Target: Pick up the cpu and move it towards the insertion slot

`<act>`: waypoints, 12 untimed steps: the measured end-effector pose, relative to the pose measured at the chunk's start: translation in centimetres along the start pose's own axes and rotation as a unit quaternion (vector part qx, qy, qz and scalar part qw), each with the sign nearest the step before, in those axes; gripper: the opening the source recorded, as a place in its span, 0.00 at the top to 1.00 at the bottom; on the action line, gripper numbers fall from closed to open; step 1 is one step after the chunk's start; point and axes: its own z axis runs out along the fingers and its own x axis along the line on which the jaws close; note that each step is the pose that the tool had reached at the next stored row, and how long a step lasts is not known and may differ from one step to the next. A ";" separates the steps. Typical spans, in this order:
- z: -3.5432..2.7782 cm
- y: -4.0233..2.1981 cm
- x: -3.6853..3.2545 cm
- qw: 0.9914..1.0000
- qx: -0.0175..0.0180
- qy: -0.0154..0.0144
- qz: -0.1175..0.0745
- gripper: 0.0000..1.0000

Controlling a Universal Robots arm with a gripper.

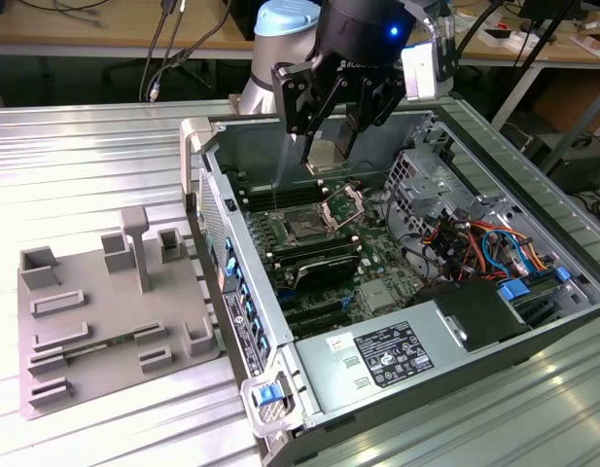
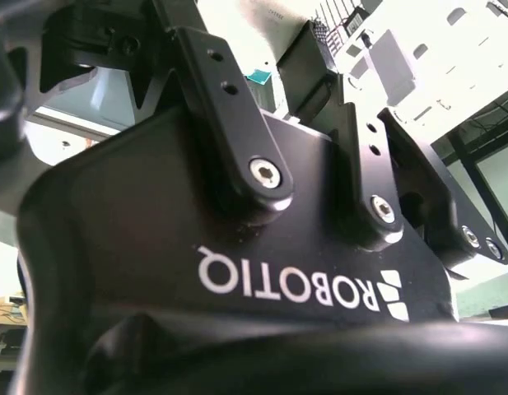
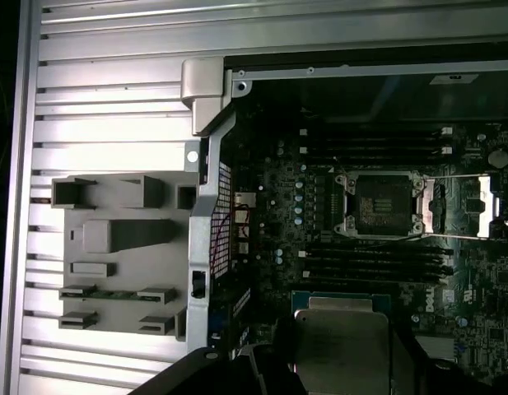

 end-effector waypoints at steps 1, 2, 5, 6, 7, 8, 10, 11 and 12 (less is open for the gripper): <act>0.00 0.00 -0.08 1.000 0.000 0.000 0.000 0.45; 0.00 -0.01 -0.19 1.000 0.000 0.000 0.000 0.45; 0.00 -0.02 -0.48 1.000 0.000 0.000 0.000 0.45; 0.00 -0.02 -0.62 1.000 0.000 0.000 0.000 0.45; 0.00 -0.03 -0.71 1.000 0.000 0.000 0.000 0.45; 0.00 -0.03 -0.76 1.000 0.000 0.000 0.000 0.45; 0.00 -0.03 -0.91 1.000 0.000 0.000 0.000 0.45; 0.00 -0.03 -0.97 1.000 0.000 0.000 0.000 0.45; 0.00 -0.04 -1.04 1.000 0.000 0.000 0.000 0.45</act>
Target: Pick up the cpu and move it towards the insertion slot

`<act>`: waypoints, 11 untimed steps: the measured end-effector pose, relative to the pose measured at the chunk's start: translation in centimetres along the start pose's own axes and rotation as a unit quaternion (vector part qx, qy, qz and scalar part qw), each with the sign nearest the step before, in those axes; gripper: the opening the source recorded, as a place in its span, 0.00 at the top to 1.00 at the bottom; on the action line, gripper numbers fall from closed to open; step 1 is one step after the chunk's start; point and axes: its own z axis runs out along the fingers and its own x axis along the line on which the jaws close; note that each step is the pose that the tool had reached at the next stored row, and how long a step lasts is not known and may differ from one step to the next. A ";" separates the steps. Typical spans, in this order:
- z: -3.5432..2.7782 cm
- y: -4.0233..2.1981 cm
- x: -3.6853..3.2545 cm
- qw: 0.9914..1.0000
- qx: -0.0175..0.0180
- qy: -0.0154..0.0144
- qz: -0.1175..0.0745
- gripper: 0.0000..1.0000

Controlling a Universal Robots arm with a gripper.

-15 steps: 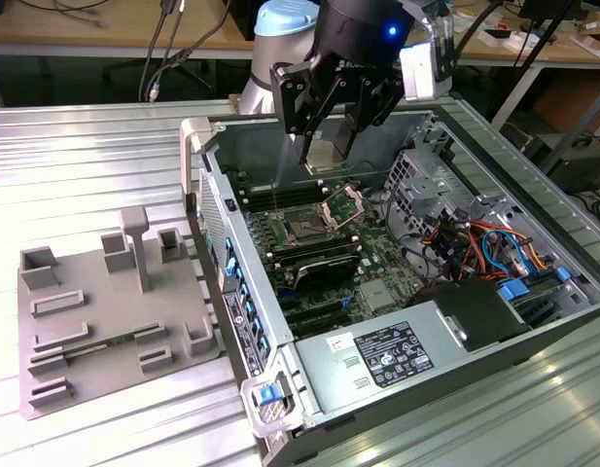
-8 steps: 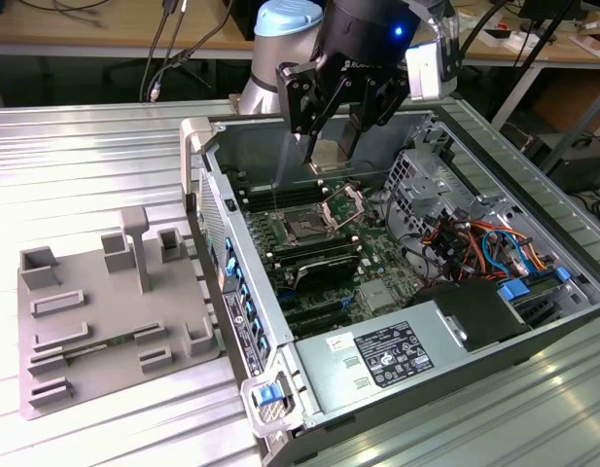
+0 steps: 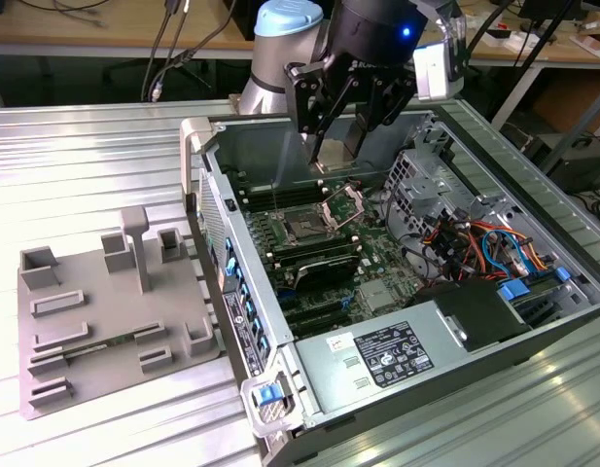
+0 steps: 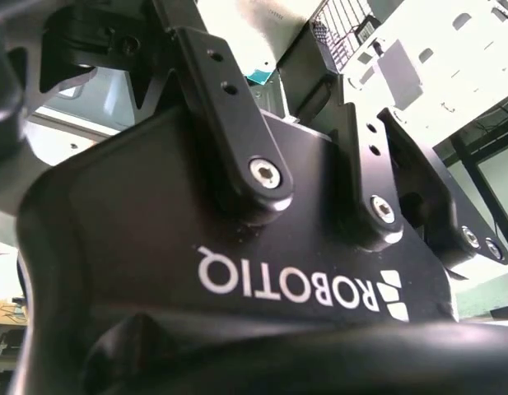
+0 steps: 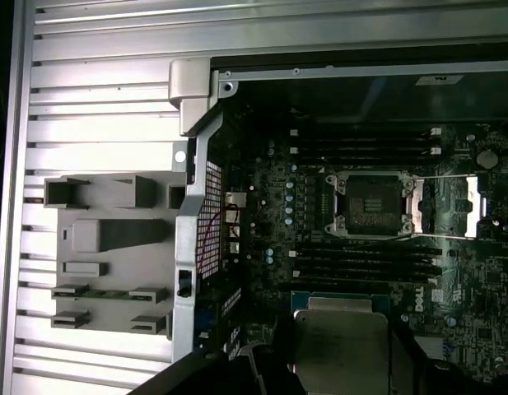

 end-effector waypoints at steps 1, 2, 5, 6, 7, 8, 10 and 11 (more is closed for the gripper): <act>0.00 0.00 -0.10 1.000 0.000 0.000 0.000 0.45; 0.00 -0.01 -0.17 1.000 0.000 0.000 0.000 0.45; 0.00 -0.02 -0.47 1.000 0.000 0.000 0.000 0.45; 0.00 -0.02 -0.58 1.000 0.000 0.000 0.000 0.45; 0.00 -0.02 -0.70 1.000 0.000 0.000 0.000 0.45; 0.00 -0.03 -0.76 1.000 0.000 0.000 0.000 0.45; 0.00 -0.03 -0.91 1.000 0.000 0.000 0.000 0.45; 0.00 -0.03 -0.98 1.000 0.000 0.000 0.000 0.45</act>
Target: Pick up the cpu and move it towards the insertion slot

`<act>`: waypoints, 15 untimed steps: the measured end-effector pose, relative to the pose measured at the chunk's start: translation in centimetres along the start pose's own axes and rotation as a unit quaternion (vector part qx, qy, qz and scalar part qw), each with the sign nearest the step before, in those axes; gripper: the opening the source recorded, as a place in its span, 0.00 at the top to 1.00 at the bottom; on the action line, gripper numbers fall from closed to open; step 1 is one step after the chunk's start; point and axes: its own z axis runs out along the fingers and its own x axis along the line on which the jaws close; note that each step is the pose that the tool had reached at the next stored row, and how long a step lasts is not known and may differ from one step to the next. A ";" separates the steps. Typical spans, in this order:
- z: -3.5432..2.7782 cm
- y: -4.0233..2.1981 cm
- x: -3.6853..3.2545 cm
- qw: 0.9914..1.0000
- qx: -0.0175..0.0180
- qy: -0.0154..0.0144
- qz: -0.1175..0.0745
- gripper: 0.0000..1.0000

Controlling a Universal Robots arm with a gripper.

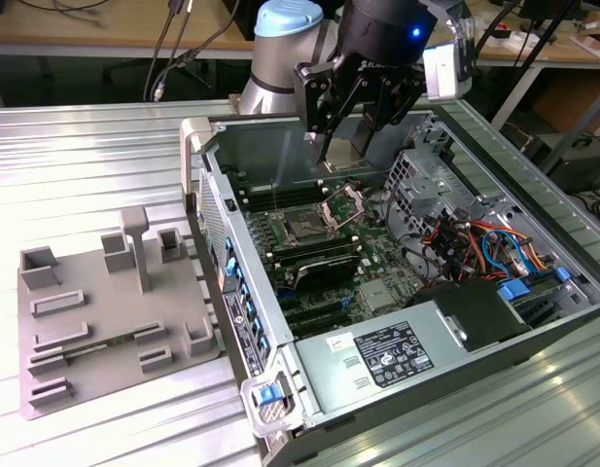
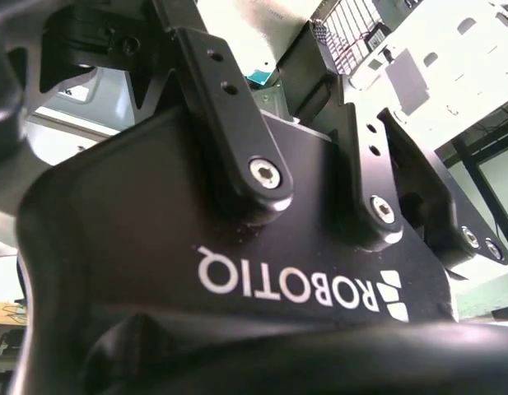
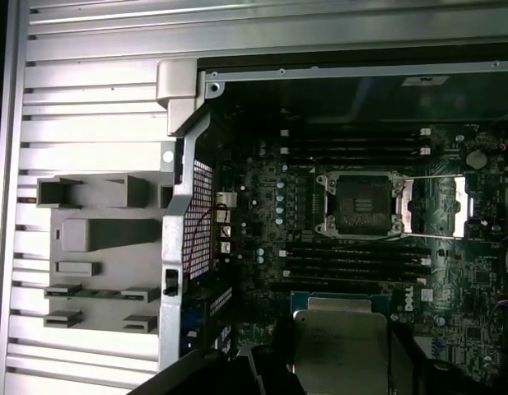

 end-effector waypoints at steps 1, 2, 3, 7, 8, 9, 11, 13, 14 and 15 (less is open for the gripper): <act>0.00 0.00 -0.06 1.000 0.000 0.000 0.000 0.45; 0.00 -0.01 -0.17 1.000 0.000 0.000 0.000 0.45; 0.00 -0.01 -0.22 1.000 0.000 0.000 0.000 0.45; 0.01 -0.02 -0.51 1.000 0.000 0.000 0.000 0.45; 0.01 -0.02 -0.62 1.000 0.000 0.000 0.000 0.45; 0.01 -0.02 -0.69 1.000 0.000 0.000 0.000 0.45; 0.01 -0.03 -0.81 1.000 0.000 0.000 0.000 0.45; 0.01 -0.03 -0.92 1.000 0.000 0.000 0.000 0.45; 0.01 -0.03 -0.98 1.000 0.000 0.000 0.000 0.45; 0.01 -0.04 -1.03 1.000 0.000 0.000 0.000 0.45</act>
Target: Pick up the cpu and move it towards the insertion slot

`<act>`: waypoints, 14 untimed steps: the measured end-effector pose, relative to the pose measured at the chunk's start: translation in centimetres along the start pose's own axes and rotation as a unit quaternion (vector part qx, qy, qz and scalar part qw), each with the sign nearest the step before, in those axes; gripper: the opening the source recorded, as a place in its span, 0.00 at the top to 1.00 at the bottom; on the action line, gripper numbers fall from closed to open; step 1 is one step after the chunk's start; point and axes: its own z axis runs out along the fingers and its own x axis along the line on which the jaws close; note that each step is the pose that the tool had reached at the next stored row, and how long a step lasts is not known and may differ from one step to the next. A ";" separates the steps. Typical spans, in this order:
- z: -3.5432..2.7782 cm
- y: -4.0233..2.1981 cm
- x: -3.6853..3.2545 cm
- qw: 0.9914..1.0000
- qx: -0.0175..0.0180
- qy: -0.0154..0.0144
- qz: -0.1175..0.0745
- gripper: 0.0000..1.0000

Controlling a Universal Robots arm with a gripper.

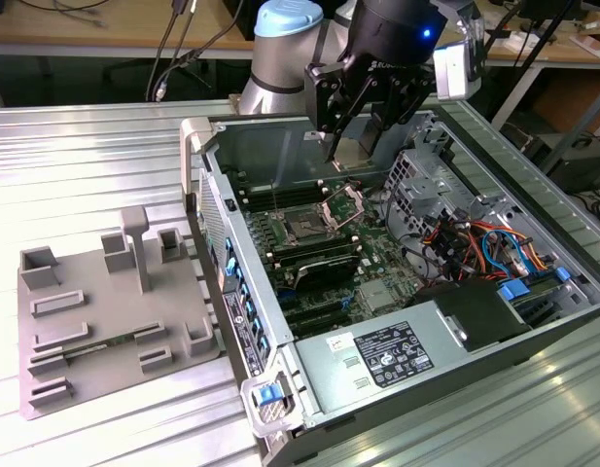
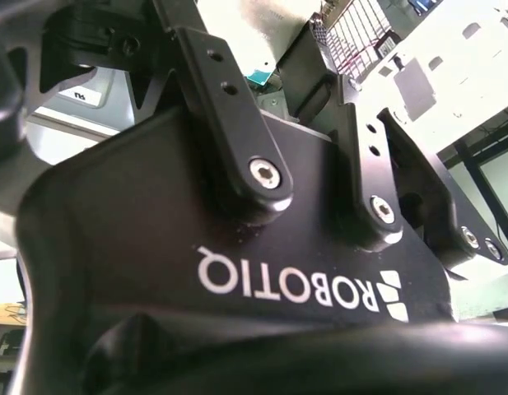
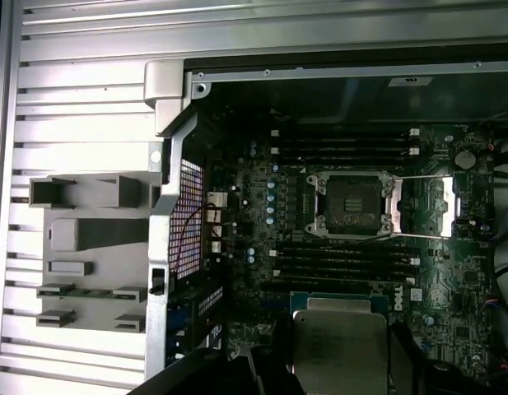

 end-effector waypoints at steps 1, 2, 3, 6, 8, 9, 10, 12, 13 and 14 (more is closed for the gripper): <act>0.00 0.00 -0.05 1.000 0.000 0.000 0.000 0.45; 0.00 -0.01 -0.15 1.000 0.000 0.000 0.000 0.45; 0.00 -0.01 -0.25 1.000 0.000 0.000 0.000 0.45; 0.00 -0.01 -0.40 1.000 0.000 0.000 0.000 0.45; 0.00 -0.02 -0.52 1.000 0.000 0.000 0.000 0.45; 0.00 -0.02 -0.57 1.000 0.000 0.000 0.000 0.45; 0.00 -0.02 -0.65 1.000 0.000 0.000 0.000 0.45; 0.00 -0.03 -0.77 1.000 0.000 0.000 0.000 0.45; 0.00 -0.03 -0.86 1.000 0.000 0.000 0.000 0.45; 0.00 -0.03 -0.93 1.000 0.000 0.000 0.000 0.45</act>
